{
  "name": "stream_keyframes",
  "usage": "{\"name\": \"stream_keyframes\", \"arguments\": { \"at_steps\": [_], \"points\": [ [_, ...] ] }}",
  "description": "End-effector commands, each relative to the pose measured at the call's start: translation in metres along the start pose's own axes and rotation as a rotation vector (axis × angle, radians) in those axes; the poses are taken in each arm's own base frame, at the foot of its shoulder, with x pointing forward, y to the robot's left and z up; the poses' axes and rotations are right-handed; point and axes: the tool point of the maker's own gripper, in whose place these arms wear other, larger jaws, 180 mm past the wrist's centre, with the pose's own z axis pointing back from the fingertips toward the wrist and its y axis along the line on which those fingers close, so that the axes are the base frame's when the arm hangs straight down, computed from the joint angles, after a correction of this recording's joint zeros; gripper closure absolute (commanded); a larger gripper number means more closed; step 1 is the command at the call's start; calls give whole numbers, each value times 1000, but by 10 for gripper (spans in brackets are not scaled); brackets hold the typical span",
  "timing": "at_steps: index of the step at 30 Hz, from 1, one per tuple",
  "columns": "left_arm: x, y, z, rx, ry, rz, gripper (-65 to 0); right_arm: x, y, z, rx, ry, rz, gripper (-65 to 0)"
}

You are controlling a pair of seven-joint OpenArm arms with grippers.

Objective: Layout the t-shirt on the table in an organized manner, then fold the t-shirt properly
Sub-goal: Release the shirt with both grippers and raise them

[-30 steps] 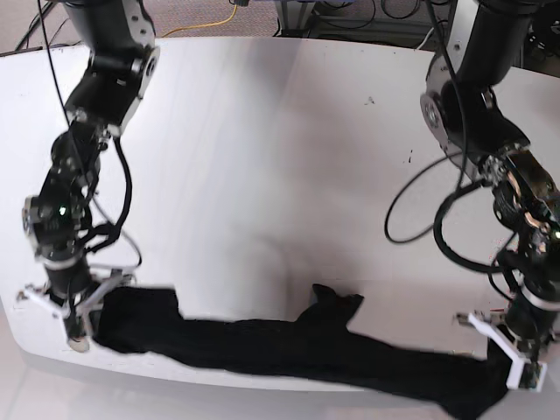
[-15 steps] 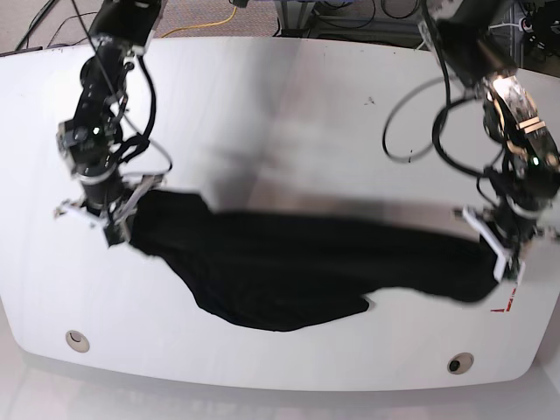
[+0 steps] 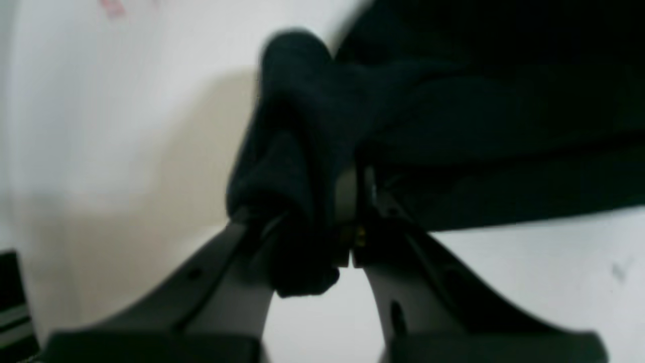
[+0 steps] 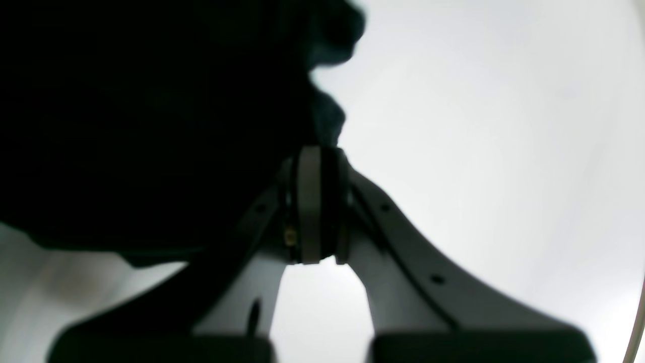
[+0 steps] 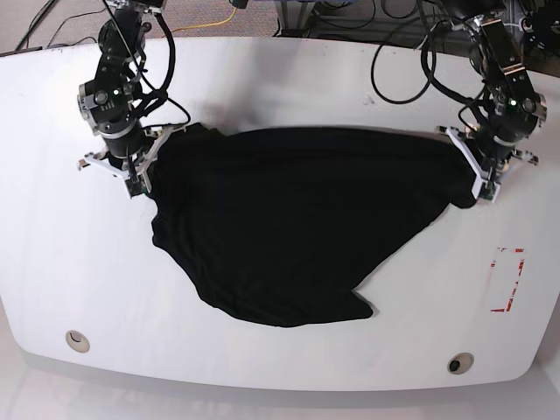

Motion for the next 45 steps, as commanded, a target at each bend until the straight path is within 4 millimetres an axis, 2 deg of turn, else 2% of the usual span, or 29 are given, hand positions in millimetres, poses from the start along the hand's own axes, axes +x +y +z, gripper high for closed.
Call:
{"name": "stream_keyframes", "arguments": {
  "at_steps": [1, 4, 6, 8, 13, 17, 22, 24, 27, 29, 31, 35, 38, 42, 45],
  "points": [
    [7, 4, 5, 13, -33, -9, -21, 9, -8, 4, -27, -35, 10, 0],
    [0, 3, 5, 11, -14, -12, -101, 4, -8, 5, -27, -23, 17, 0],
    [-10, 2, 5, 10, 19, -16, -194, 1, -8, 6, -26, -15, 20, 0],
    [-19, 2, 6, 10, 65, -17, -322, -1, -9, 6, -28, -9, 25, 0],
    [-30, 5, 7, 16, 120, -21, -499, -7, -12, 7, -25, 11, 58, 0],
    [-43, 16, 12, 43, 151, -13, -511, -11, -12, 8, -26, 21, 57, 0],
    [-50, 26, 15, 65, 173, 0, -512, -26, -8, 7, -13, 57, 52, -3],
    [-51, 32, 17, 78, 186, -11, -514, -31, -6, 6, -8, 72, 48, -29],
    [-51, 36, 18, 88, 190, -19, -515, -41, -4, 6, 1, 97, 40, -124],
    [-51, 41, 20, 98, 192, -31, -515, -45, -2, 5, 3, 106, 32, -262],
    [-49, 45, 21, 104, 190, -40, -517, -46, -2, 4, -3, 108, 17, -369],
    [-44, 46, 20, 104, 176, -45, -517, -44, 1, 2, -13, 98, -29, -542],
    [-30, 50, 19, 113, 144, -42, -517, -40, 0, 1, -16, 87, -29, -580],
    [-13, 48, 16, 109, 106, -50, -517, -14, -6, -1, -30, 14, -29, -583],
    [-11, 44, 14, 98, 100, -57, -517, -1, -9, -2, -32, -24, -28, -583]
  ]
}}
